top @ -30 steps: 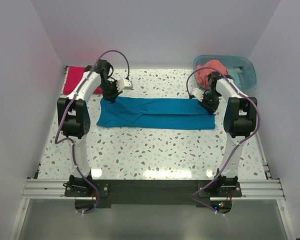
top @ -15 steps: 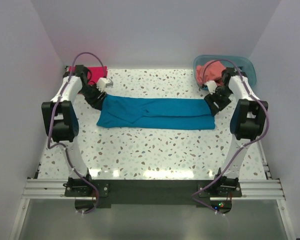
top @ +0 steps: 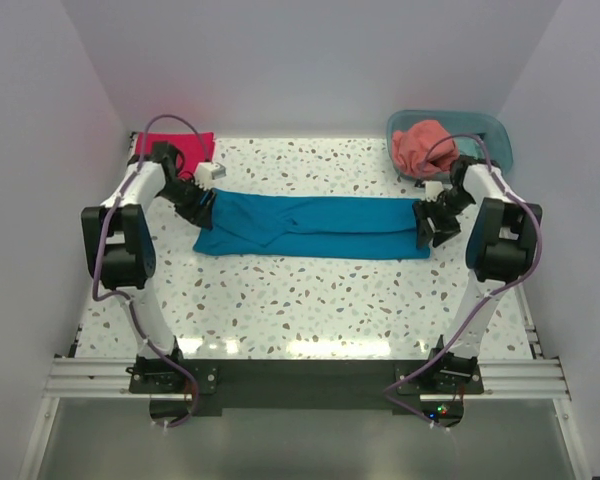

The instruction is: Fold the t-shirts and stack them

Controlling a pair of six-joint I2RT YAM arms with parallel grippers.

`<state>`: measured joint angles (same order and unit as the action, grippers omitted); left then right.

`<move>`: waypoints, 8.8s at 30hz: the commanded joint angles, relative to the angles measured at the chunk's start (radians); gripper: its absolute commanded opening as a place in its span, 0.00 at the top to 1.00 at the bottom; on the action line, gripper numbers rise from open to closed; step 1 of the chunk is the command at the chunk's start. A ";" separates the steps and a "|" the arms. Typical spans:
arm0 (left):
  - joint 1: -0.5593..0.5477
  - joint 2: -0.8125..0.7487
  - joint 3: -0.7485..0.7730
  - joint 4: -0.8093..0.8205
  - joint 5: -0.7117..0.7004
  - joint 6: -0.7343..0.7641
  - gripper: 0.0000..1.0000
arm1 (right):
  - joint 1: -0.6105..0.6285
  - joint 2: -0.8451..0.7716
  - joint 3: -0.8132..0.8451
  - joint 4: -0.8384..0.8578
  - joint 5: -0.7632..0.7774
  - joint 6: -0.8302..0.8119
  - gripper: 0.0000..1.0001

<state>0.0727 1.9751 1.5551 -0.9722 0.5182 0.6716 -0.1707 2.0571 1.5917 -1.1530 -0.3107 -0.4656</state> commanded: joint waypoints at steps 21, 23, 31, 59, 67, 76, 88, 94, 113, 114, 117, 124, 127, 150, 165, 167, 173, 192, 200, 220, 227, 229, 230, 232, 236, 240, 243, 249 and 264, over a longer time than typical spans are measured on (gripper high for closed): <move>-0.001 0.038 -0.072 0.043 0.072 -0.044 0.53 | 0.000 0.043 0.011 0.009 -0.064 0.082 0.52; -0.001 0.037 -0.073 0.046 0.072 -0.047 0.55 | 0.002 0.040 0.014 0.010 -0.064 0.085 0.53; 0.001 0.044 -0.063 0.041 0.078 -0.056 0.92 | 0.000 0.032 0.011 0.015 -0.061 0.088 0.72; 0.045 -0.059 -0.266 0.113 -0.027 -0.046 1.00 | 0.000 0.001 -0.157 0.110 0.114 -0.025 1.00; 0.050 -0.125 -0.257 0.135 0.028 -0.092 0.74 | 0.000 -0.078 -0.113 0.058 0.085 -0.030 0.56; 0.042 -0.237 -0.205 0.167 0.152 -0.240 0.58 | 0.088 -0.282 -0.059 0.088 -0.073 0.083 0.52; -0.007 -0.111 -0.245 0.273 0.146 -0.576 0.57 | 0.551 -0.149 0.037 0.495 -0.206 0.343 0.64; -0.007 -0.081 -0.285 0.311 0.092 -0.705 0.58 | 0.749 -0.107 -0.001 0.755 -0.162 0.412 0.58; 0.022 -0.005 -0.250 0.325 0.083 -0.754 0.52 | 0.991 0.071 0.040 0.871 -0.004 0.130 0.53; 0.021 -0.004 -0.248 0.322 0.085 -0.753 0.52 | 0.990 0.072 0.040 0.866 0.001 0.125 0.54; 0.022 0.001 -0.247 0.325 0.085 -0.750 0.52 | 0.990 0.074 0.037 0.863 0.005 0.116 0.56; 0.022 -0.001 -0.254 0.328 0.082 -0.742 0.52 | 0.978 0.071 0.045 0.839 -0.011 0.105 0.64; 0.022 0.001 -0.254 0.328 0.082 -0.739 0.52 | 0.973 0.078 0.056 0.825 -0.016 0.104 0.72; 0.026 0.005 -0.239 0.340 0.069 -0.765 0.51 | 0.953 0.086 0.119 0.720 -0.087 0.059 0.86; 0.026 0.011 -0.244 0.345 0.072 -0.774 0.51 | 0.962 0.138 0.116 0.697 -0.079 0.031 0.70; 0.026 0.011 -0.244 0.343 0.072 -0.773 0.51 | 0.962 0.135 0.111 0.699 -0.079 0.031 0.83; 0.026 0.016 -0.245 0.345 0.077 -0.776 0.51 | 0.962 0.127 0.134 0.693 -0.088 0.053 0.70; 0.045 0.005 -0.216 0.359 0.049 -0.813 0.52 | 0.938 0.092 0.139 0.748 -0.073 0.076 1.00; 0.047 0.031 -0.205 0.365 0.055 -0.825 0.54 | 0.930 0.083 0.126 0.753 -0.077 0.079 1.00; 0.047 0.030 -0.145 0.345 0.060 -0.808 1.00 | 0.919 0.087 0.142 0.760 -0.074 0.082 1.00; 0.045 0.030 -0.101 0.333 0.089 -0.807 1.00 | 0.890 0.077 0.152 0.776 -0.065 0.096 1.00; 0.042 0.031 -0.093 0.336 0.100 -0.808 1.00 | 0.873 0.078 0.157 0.777 -0.062 0.100 1.00; 0.039 0.034 -0.083 0.337 0.117 -0.808 1.00 | 0.869 0.077 0.157 0.782 -0.061 0.104 1.00; 0.030 0.045 -0.072 0.336 0.128 -0.811 1.00 | 0.856 0.075 0.159 0.791 -0.051 0.104 1.00; 0.019 0.051 -0.050 0.362 0.160 -0.834 1.00 | 0.838 0.083 0.177 0.797 -0.044 0.097 1.00; 0.012 0.074 -0.024 0.395 0.169 -0.866 1.00 | 0.815 0.094 0.198 0.809 -0.028 0.094 1.00; 0.010 0.100 0.002 0.411 0.171 -0.888 1.00 | 0.807 0.106 0.217 0.819 -0.019 0.088 1.00; 0.009 0.113 0.022 0.428 0.183 -0.888 1.00 | 0.806 0.107 0.214 0.835 0.027 0.045 1.00; -0.001 0.128 0.031 0.477 0.213 -0.916 1.00 | 0.793 0.107 0.220 0.874 0.036 0.018 1.00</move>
<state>0.0799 2.1139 1.5513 -0.5022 0.7044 -0.2405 0.6262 2.2036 1.8069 -0.3210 -0.2672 -0.4286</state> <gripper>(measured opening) 0.018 0.015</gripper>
